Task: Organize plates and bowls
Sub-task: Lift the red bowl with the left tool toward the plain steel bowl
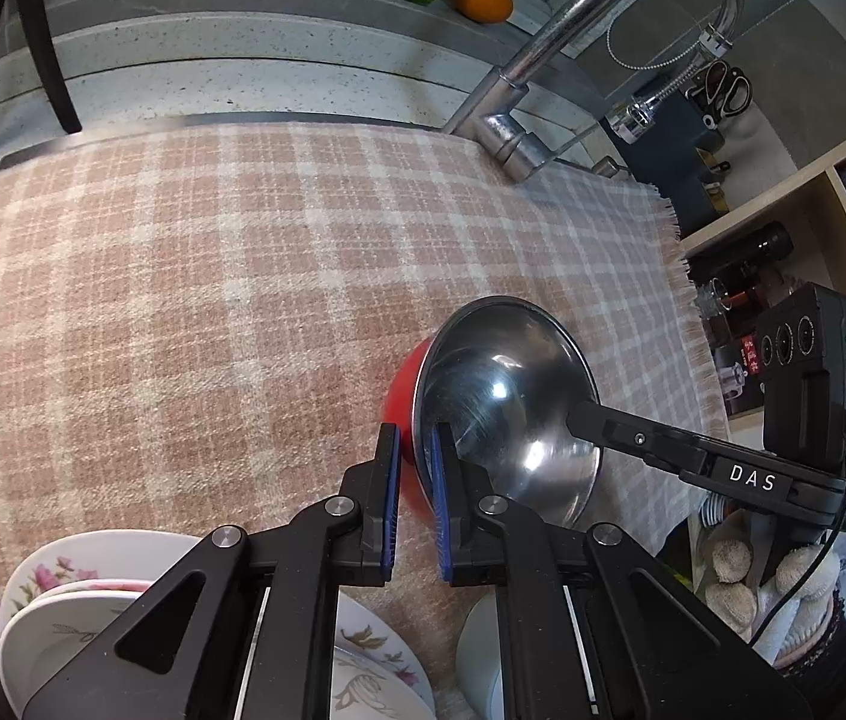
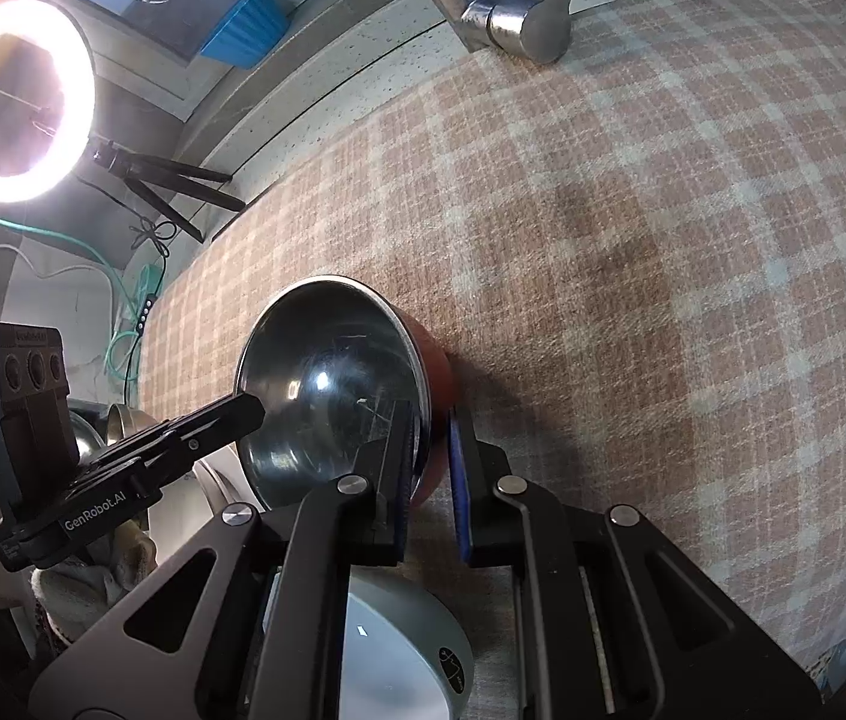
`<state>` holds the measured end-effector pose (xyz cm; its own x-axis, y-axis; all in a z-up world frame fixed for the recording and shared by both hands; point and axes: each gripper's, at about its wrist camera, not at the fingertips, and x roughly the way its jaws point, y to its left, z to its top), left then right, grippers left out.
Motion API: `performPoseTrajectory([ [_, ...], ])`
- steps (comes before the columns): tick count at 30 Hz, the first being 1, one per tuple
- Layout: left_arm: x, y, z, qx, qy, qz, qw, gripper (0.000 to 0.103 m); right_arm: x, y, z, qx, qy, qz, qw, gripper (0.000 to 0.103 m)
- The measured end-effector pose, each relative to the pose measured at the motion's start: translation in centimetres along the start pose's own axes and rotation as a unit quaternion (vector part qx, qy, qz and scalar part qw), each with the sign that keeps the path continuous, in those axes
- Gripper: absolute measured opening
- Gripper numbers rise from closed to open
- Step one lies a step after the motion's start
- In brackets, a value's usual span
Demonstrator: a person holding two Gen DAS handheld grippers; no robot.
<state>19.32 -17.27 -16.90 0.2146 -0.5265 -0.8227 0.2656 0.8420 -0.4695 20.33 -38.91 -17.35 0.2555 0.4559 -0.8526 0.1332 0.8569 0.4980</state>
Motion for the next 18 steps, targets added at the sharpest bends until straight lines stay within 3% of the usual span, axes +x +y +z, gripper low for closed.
performPoseTrajectory([
  [18, -5.1, 0.1, -0.5, -0.003, -0.052, -0.004, 0.9986, 0.008, -2.5, 4.6, -0.3, -0.032, -0.026, 0.009, 0.999, 0.011],
])
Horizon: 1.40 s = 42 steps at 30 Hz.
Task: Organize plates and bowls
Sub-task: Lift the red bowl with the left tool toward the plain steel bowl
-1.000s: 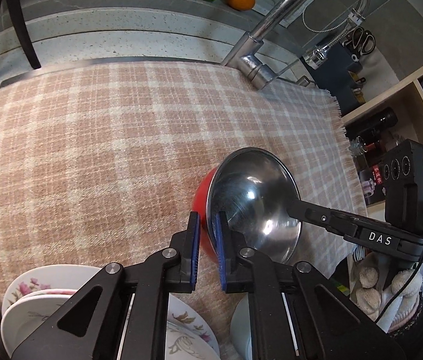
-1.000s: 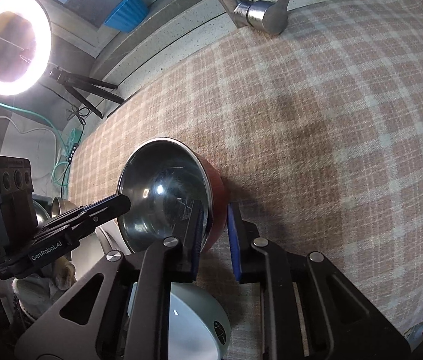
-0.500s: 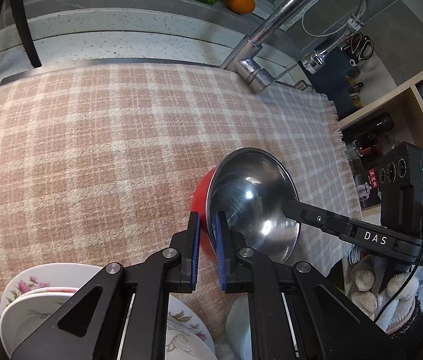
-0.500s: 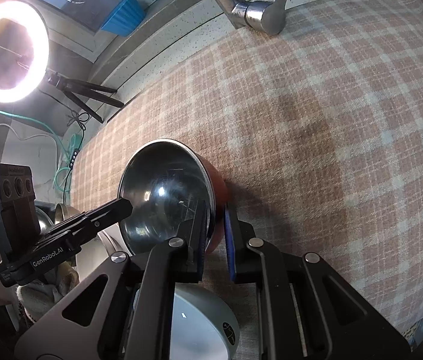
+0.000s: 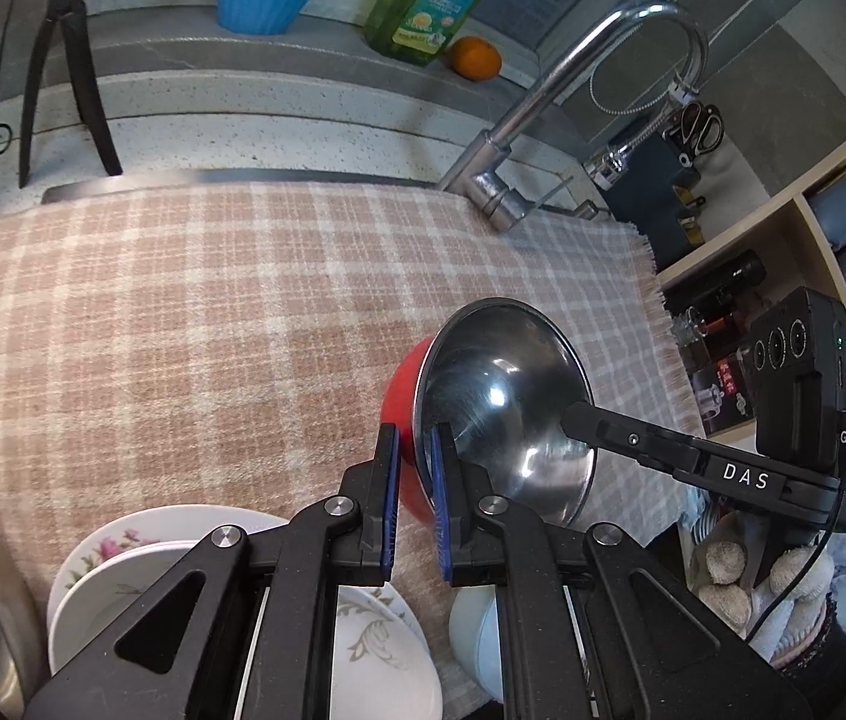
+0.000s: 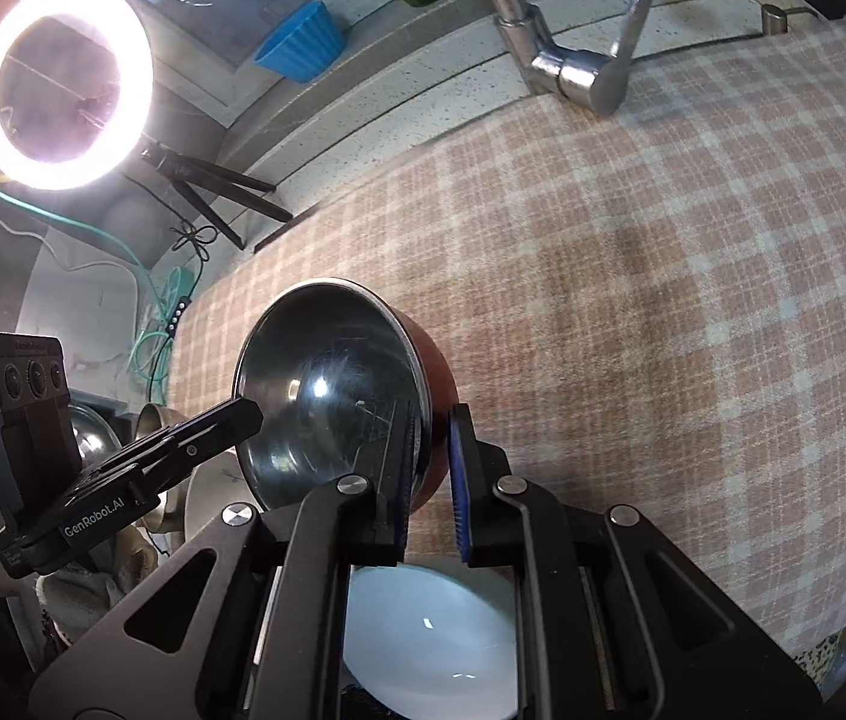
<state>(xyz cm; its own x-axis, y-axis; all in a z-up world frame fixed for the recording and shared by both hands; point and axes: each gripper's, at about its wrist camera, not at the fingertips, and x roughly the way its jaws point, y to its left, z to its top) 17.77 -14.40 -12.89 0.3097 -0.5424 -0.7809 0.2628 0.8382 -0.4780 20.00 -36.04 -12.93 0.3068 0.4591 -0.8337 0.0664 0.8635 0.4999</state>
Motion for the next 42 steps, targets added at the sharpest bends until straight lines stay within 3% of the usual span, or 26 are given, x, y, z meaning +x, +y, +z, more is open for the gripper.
performPoseTrajectory([
  [23, -10.5, 5.8, -3.5, -0.054, -0.083, 0.017, 0.9949, 0.009, 0.7, 12.2, -1.6, -0.089, 0.005, 0.044, 0.995, 0.011],
  [42, -18.1, 13.6, -8.1, -0.136, -0.14, 0.063, 0.9787, 0.009, 6.8, 23.7, -4.2, -0.178, 0.048, 0.068, 0.98, 0.011],
])
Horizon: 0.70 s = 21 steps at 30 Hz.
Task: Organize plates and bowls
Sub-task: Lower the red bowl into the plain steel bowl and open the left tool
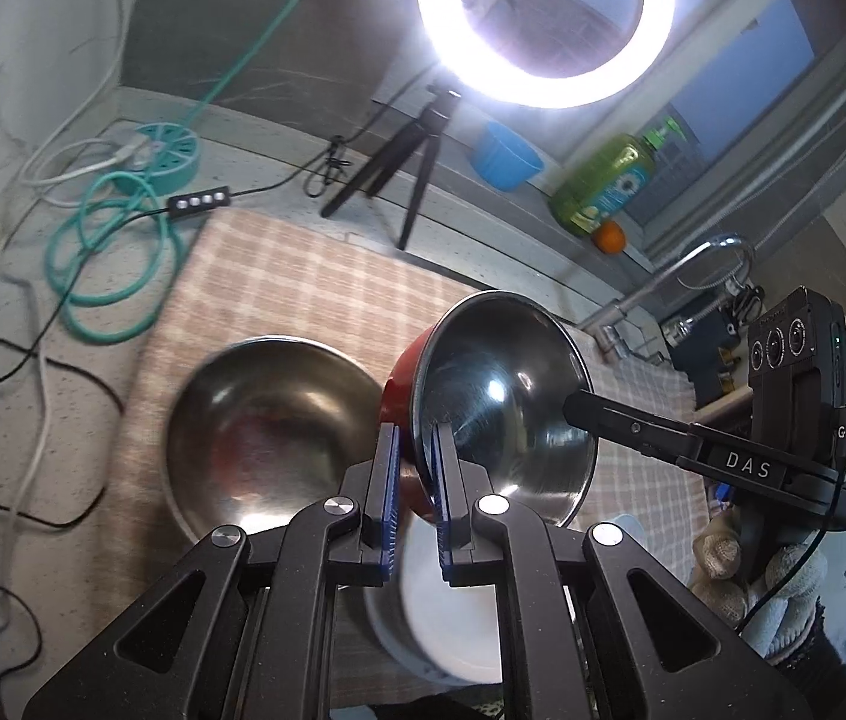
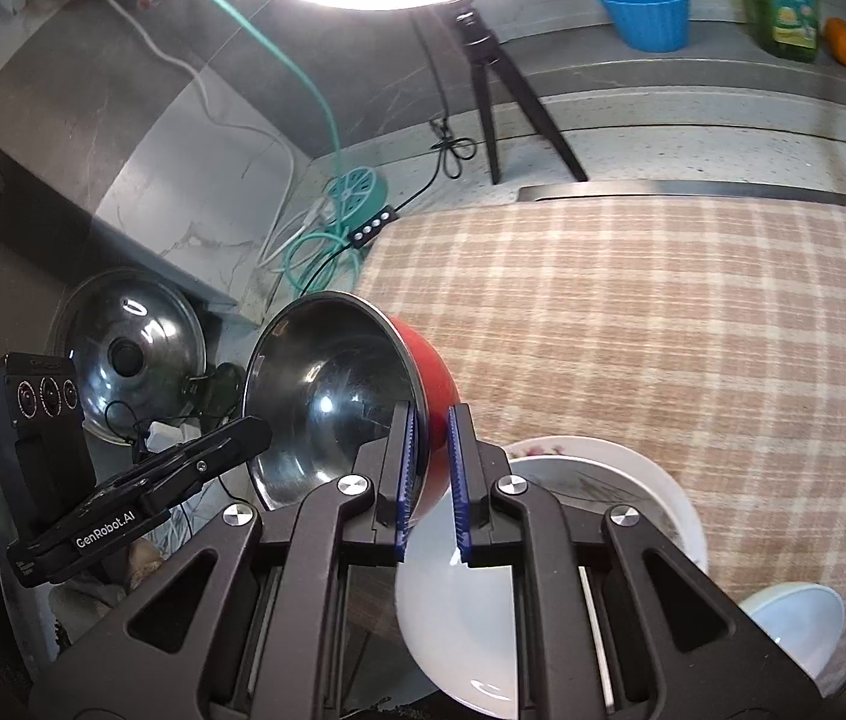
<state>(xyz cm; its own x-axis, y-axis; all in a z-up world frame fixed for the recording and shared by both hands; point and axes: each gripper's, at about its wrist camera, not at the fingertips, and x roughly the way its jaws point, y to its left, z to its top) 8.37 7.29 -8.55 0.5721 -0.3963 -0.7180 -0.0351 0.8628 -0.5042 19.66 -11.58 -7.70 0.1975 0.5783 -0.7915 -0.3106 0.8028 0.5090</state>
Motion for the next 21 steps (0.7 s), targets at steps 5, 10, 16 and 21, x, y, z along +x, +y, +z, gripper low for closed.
performPoseTrajectory([
  [5, -0.7, 2.3, -0.2, -0.015, -0.003, 0.018, 0.9997, 0.009, 2.4, 1.6, 0.1, -0.014, 0.019, 0.001, 1.0, 0.011],
  [10, -0.5, 4.6, -0.4, -0.032, 0.004, 0.033, 0.9989, 0.009, 5.2, 2.8, -0.1, -0.025, 0.041, -0.007, 0.999, 0.011],
  [16, 0.3, 6.4, -0.6, -0.046, 0.02, 0.041, 0.9979, 0.008, 7.8, 3.0, -0.2, -0.023, 0.062, -0.018, 0.998, 0.011],
  [21, 1.4, 7.5, -0.9, -0.057, 0.036, 0.044, 0.9968, 0.008, 9.3, 2.8, -0.4, -0.022, 0.077, -0.029, 0.996, 0.011],
])
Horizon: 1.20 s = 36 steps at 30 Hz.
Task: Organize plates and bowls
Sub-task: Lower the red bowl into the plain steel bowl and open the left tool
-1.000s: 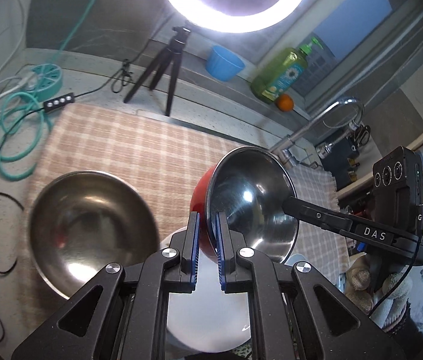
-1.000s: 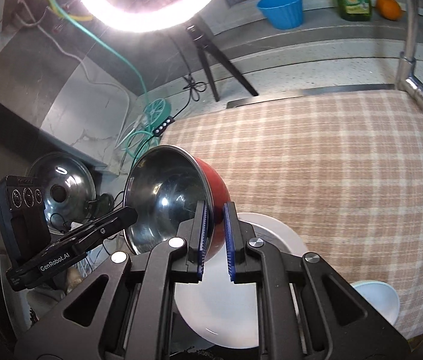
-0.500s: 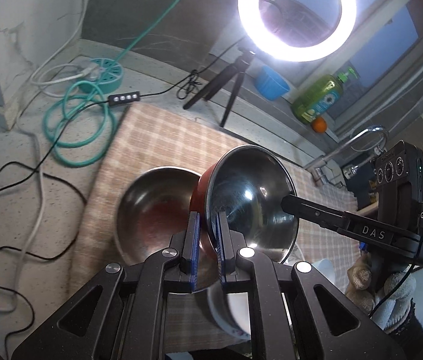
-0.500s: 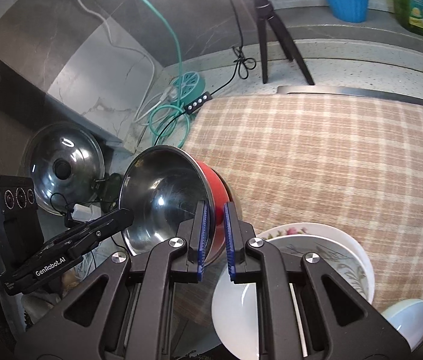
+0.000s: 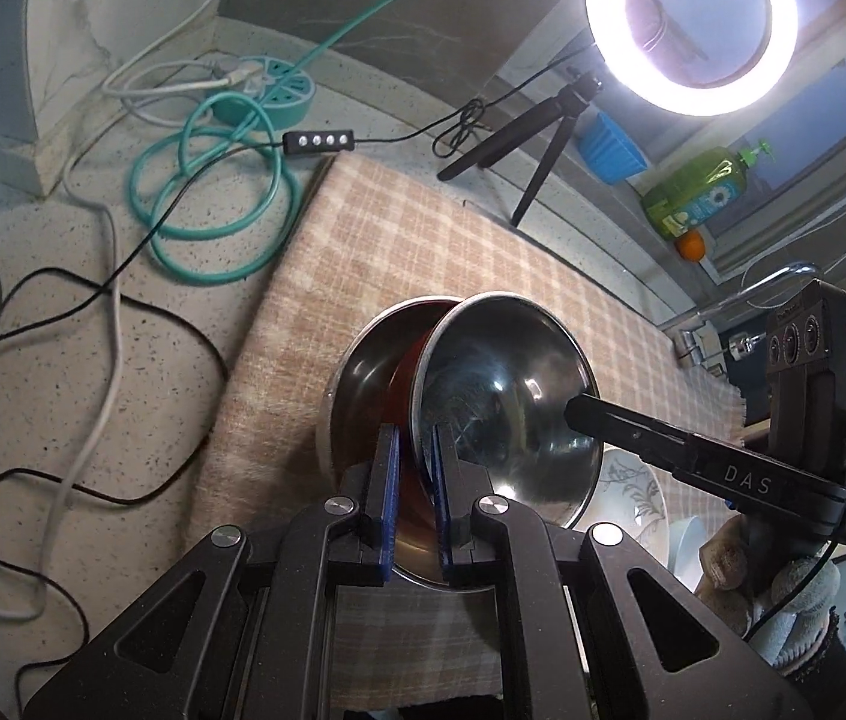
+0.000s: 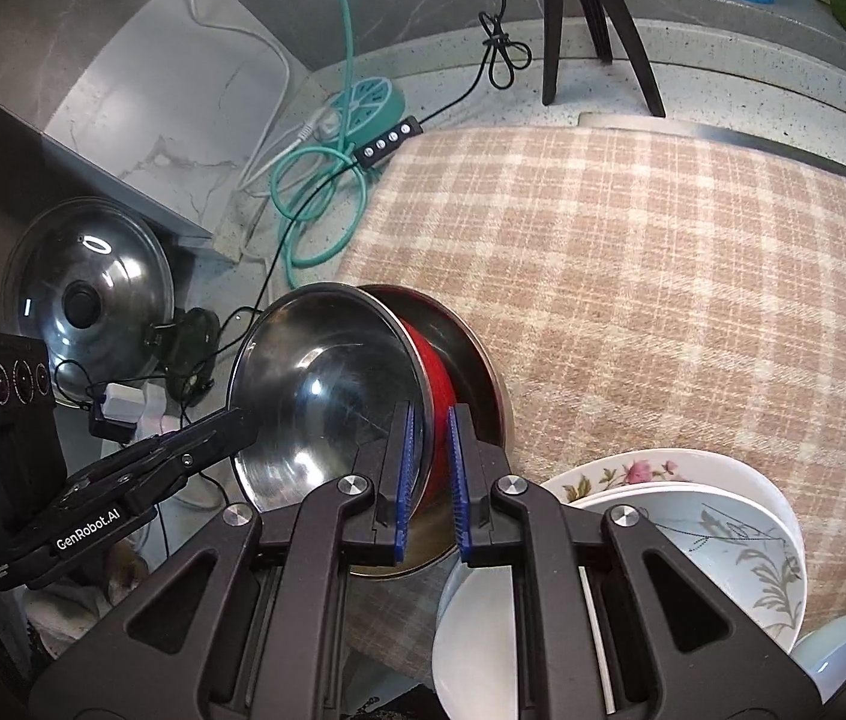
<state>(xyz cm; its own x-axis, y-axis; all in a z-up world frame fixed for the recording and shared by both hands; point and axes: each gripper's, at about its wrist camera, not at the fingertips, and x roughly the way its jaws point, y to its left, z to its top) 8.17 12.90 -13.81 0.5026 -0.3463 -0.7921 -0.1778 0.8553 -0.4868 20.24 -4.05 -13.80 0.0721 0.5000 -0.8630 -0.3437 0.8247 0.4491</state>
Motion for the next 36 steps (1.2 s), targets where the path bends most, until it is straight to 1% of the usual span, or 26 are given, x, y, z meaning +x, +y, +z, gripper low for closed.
performPoseTrajectory([
  [4, 0.6, 0.5, 0.0, -0.005, 0.01, 0.003, 0.9999, 0.008, 0.8, -0.1, 0.0, 0.0, 0.008, -0.006, 1.0, 0.011],
  [7, 0.7, 0.5, 0.1, -0.004, 0.011, 0.006, 0.9999, 0.008, 1.3, -0.1, 0.0, -0.002, 0.014, -0.011, 1.0, 0.011],
  [13, 1.0, 0.2, 0.1, 0.005, 0.017, 0.02, 0.9996, 0.008, 2.2, 0.0, 0.1, -0.006, 0.025, -0.022, 0.999, 0.012],
  [19, 1.7, 0.2, 0.0, 0.006, 0.024, 0.029, 0.9993, 0.008, 2.5, -0.1, 0.2, -0.011, 0.029, -0.028, 0.999, 0.012],
  [21, 1.7, 0.2, 0.0, 0.008, 0.024, 0.032, 0.9992, 0.008, 2.4, -0.1, 0.3, -0.01, 0.029, -0.029, 0.999, 0.014],
  [28, 1.9, -0.1, 0.1, 0.012, 0.026, 0.04, 0.9988, 0.008, 2.5, 0.2, 0.3, -0.022, 0.034, -0.042, 0.998, 0.015],
  [32, 2.0, -0.1, 0.1, 0.014, 0.03, 0.043, 0.9985, 0.008, 2.5, 0.3, 0.3, -0.023, 0.038, -0.041, 0.998, 0.015],
  [34, 1.9, -0.1, 0.1, 0.011, 0.029, 0.042, 0.9986, 0.008, 2.6, 0.5, 0.2, -0.026, 0.041, -0.038, 0.998, 0.02],
  [36, 1.9, -0.3, 0.1, 0.015, 0.03, 0.044, 0.9985, 0.008, 2.6, 0.7, 0.1, -0.027, 0.042, -0.036, 0.998, 0.029],
])
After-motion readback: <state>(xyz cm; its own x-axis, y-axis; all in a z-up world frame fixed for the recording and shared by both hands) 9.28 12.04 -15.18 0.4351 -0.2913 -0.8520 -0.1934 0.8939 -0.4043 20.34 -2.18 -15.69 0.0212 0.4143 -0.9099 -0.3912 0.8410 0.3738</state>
